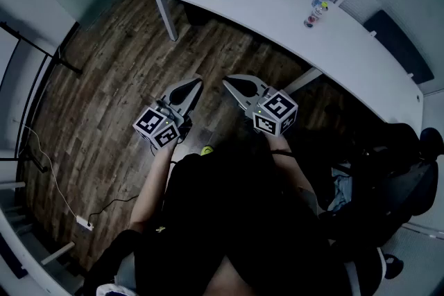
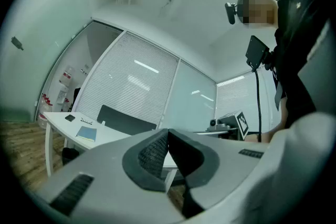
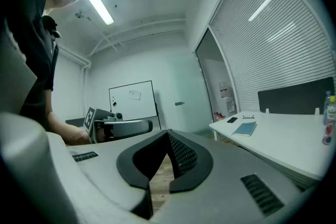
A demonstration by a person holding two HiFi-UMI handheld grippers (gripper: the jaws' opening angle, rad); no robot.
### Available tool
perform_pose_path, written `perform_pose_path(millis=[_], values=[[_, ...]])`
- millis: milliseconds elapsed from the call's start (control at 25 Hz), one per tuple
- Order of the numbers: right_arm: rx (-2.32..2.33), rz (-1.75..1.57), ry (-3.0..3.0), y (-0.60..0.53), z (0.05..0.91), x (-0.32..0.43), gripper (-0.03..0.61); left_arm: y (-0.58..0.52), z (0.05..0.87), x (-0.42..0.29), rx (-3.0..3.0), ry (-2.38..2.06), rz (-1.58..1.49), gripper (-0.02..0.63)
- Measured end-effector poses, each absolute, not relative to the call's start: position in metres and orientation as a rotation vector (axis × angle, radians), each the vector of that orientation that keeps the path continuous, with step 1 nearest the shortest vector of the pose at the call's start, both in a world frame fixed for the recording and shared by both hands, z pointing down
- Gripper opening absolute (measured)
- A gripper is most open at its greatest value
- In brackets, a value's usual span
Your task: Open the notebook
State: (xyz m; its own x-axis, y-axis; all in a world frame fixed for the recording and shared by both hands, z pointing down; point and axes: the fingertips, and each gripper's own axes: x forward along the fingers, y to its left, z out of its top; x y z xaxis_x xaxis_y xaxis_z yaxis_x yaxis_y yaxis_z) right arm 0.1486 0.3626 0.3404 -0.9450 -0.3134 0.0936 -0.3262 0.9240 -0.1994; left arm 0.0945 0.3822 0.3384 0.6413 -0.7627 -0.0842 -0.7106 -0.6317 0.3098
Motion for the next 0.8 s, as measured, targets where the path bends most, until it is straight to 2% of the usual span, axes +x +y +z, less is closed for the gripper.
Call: perform_pose_path(millis=[800], values=[[0.479,0.395,-2.991,0.376,0.352,0.132,0.011,0.388,0.343,0.081,2.599,-1.128,-0.335,0.018]])
